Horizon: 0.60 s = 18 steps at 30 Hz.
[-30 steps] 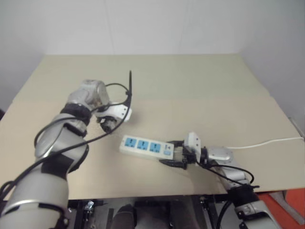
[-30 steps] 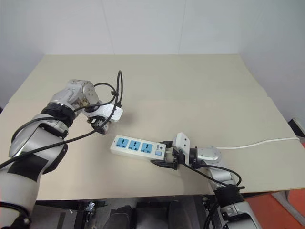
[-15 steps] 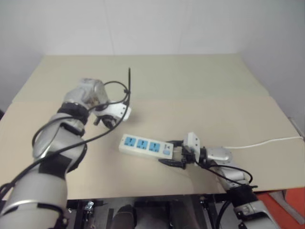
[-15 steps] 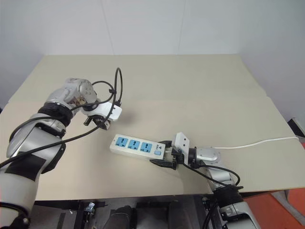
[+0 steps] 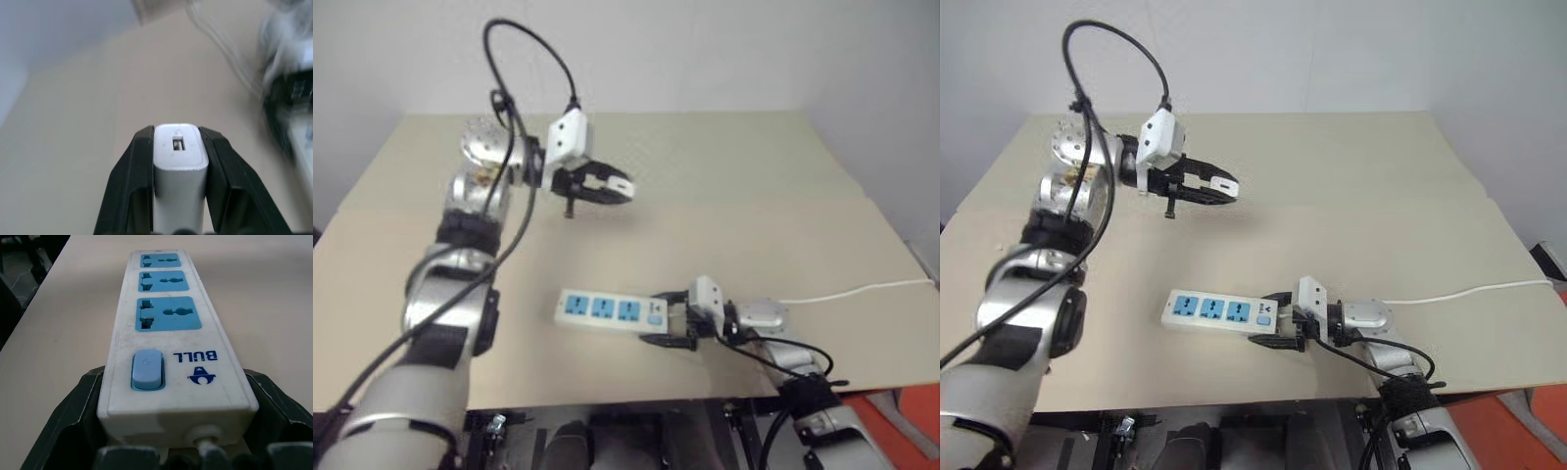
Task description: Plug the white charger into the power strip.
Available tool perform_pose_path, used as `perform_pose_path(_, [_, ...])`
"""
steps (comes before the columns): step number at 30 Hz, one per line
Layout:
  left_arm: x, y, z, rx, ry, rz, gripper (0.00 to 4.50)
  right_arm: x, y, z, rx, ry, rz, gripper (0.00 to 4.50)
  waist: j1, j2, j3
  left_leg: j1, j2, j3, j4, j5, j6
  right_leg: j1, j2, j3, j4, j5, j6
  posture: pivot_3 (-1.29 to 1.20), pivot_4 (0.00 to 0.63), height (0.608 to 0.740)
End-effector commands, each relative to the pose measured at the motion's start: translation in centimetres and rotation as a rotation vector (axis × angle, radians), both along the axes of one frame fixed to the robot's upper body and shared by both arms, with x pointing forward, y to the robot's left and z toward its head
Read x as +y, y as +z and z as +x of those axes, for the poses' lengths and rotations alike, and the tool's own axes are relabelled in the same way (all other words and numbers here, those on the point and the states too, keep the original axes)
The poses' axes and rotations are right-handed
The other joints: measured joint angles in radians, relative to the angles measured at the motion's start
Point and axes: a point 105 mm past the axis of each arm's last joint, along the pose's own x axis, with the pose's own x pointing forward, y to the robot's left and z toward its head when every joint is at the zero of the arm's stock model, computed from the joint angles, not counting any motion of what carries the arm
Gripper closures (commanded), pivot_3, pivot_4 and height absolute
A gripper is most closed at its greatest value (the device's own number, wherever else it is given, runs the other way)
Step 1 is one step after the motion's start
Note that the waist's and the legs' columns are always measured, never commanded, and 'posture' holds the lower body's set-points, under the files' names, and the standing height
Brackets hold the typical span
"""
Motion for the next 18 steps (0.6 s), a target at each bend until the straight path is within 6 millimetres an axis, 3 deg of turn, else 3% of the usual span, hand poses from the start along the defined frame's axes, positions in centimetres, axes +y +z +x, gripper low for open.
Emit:
perform_pose_path(1, [-0.5,1.7,-2.7,0.006,-0.053,-0.123,3.48,0.3,-1.3,0.0,0.021,0.004,-0.022,1.07,-0.009,0.0,0.0,0.001,0.0,-0.001,0.0,0.0,0.0,0.0,0.0,0.002,0.0,0.0,0.0,0.0,0.15,0.74])
perform_pose_path(6, [-0.6,1.6,-5.0,0.085,-0.054,-0.213,3.48,0.4,-2.3,0.6,0.011,-0.016,-0.047,1.07,-0.012,-0.001,-0.001,0.009,-0.001,-0.001,0.001,0.0,-0.001,0.005,0.0,0.006,0.0,0.0,0.0,0.0,0.15,0.74])
perform_pose_path(12, [0.1,-0.1,-6.9,0.191,-0.082,-0.171,3.48,0.3,-2.8,0.9,0.035,0.004,-0.074,1.07,-0.012,-0.001,0.0,0.039,0.0,-0.001,-0.003,0.0,-0.001,0.036,0.002,0.006,-0.005,-0.003,0.007,0.0,0.15,0.74])
perform_pose_path(18, [0.9,-2.3,-7.1,0.275,-0.064,-0.123,3.48,0.4,-2.6,1.2,0.038,0.024,-0.081,1.07,-0.009,-0.001,-0.001,0.042,0.0,-0.001,-0.003,0.001,-0.003,0.037,0.003,0.008,-0.005,-0.003,0.008,0.0,0.15,0.74])
